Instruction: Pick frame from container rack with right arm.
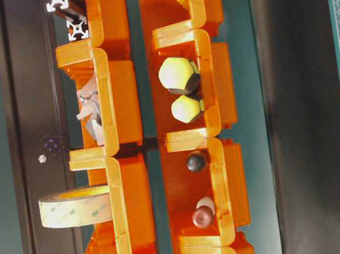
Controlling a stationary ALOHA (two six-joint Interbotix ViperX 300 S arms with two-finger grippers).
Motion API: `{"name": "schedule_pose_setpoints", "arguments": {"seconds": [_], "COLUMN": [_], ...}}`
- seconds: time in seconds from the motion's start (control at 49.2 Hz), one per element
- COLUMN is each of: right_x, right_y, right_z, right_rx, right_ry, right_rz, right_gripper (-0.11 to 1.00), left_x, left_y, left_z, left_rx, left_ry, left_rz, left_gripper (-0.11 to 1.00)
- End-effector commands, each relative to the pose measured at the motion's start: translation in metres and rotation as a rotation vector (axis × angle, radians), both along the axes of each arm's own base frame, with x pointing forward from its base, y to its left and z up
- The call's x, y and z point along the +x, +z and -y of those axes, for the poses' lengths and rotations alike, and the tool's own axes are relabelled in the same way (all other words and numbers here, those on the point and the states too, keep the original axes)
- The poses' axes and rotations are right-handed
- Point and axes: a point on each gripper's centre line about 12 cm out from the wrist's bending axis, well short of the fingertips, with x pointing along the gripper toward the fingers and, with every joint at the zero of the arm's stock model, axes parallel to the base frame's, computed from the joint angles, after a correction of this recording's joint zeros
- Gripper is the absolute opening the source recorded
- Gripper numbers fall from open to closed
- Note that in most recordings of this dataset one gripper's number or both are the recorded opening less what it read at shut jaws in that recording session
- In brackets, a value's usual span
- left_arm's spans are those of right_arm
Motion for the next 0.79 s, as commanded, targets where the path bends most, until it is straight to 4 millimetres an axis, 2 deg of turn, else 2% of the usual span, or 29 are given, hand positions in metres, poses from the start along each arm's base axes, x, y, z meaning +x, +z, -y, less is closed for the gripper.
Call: {"name": "schedule_pose_setpoints", "arguments": {"seconds": [0.0,0.102,0.264,0.549,0.772], "right_x": [0.002,0.003,0.007,0.008,0.017], "right_y": [0.004,0.008,0.028,0.084,0.112], "right_z": [0.000,0.001,0.000,-0.004,-0.012], "right_rx": [0.015,0.041,0.097,0.060,-0.048], "right_ry": [-0.004,-0.008,-0.014,-0.001,0.019], "right_rz": [0.011,0.014,-0.043,-0.230,-0.435], "right_gripper": [0.02,0.00,0.00,0.00,0.00], "left_x": [0.006,0.010,0.011,0.012,0.011], "left_y": [0.008,0.015,0.021,0.022,0.020], "left_z": [0.002,0.002,0.003,0.003,0.003], "left_rx": [0.018,0.019,0.019,0.018,0.018], "left_ry": [-0.011,-0.010,-0.015,-0.014,-0.015], "left_rz": [0.011,0.018,0.029,-0.015,-0.034], "left_gripper": [0.06,0.00,0.00,0.00,0.00]}}
